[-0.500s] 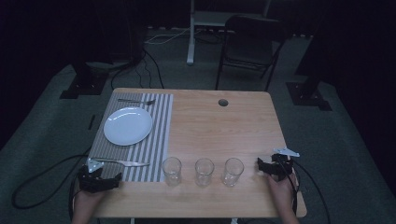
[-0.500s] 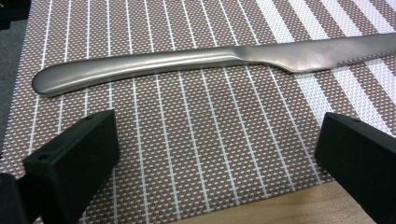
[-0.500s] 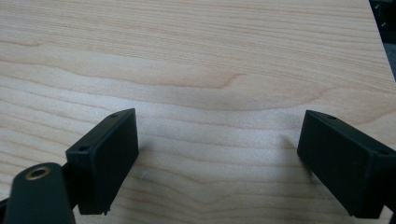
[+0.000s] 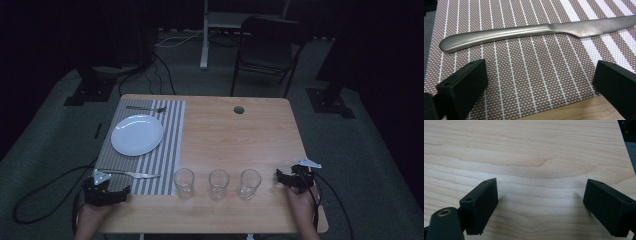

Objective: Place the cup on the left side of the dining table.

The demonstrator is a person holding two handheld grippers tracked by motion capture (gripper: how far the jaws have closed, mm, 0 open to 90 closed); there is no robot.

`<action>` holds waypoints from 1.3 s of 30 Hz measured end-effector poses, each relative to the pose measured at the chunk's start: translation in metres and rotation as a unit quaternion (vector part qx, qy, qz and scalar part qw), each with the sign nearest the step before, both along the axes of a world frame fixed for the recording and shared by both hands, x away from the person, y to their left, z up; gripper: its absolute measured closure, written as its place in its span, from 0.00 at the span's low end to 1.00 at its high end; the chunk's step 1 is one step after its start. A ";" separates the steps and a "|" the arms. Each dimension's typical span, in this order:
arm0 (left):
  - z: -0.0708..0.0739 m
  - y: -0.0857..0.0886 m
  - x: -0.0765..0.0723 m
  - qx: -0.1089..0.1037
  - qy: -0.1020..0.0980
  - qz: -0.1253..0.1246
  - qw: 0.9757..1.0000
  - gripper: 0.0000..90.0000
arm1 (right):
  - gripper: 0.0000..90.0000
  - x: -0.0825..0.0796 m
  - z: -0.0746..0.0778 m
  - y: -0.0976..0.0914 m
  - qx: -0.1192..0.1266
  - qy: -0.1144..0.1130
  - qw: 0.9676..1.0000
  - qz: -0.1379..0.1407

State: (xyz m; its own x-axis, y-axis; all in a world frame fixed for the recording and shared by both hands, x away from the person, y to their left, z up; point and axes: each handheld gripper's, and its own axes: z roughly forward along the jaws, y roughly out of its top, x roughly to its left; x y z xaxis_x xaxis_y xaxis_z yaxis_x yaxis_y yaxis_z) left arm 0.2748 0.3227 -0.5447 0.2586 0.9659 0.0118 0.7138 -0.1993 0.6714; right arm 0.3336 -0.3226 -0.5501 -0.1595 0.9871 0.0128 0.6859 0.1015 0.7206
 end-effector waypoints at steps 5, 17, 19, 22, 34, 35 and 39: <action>0.000 0.002 0.000 0.000 0.000 -0.010 1.000 0.00 | 0.13 0.000 0.000 0.000 0.000 0.000 1.000 0.000; 0.008 -0.001 -0.006 -0.004 -0.014 -0.037 0.999 0.01 | 0.13 0.000 0.000 0.000 0.000 0.000 1.000 0.000; 0.010 0.000 -0.007 -0.015 -0.013 -0.037 0.999 0.01 | 0.13 0.000 0.000 0.000 0.000 0.000 1.000 0.000; 0.012 -0.001 -0.009 -0.024 -0.013 -0.047 0.999 0.01 | 0.14 0.000 0.000 0.000 0.000 0.000 1.000 0.000; 0.017 -0.014 -0.011 -0.035 -0.014 -0.095 0.995 0.01 | 0.14 0.000 0.000 0.000 -0.001 0.000 1.000 0.000; 0.019 -0.015 -0.011 -0.033 -0.017 -0.094 0.995 0.01 | 0.14 0.000 0.000 0.000 -0.001 0.000 1.000 0.000; 0.027 -0.023 -0.013 -0.043 -0.023 -0.113 0.992 0.01 | 0.14 0.000 0.000 0.000 -0.001 0.000 1.000 0.000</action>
State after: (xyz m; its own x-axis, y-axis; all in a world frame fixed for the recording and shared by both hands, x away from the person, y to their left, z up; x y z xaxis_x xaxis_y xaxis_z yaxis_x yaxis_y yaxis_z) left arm 0.2618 0.2998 -0.5181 0.4691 0.8817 -0.0513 0.6259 -0.2910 0.7236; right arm 0.3338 -0.3227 -0.5501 -0.1596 0.9871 0.0116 0.6854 0.1023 0.7209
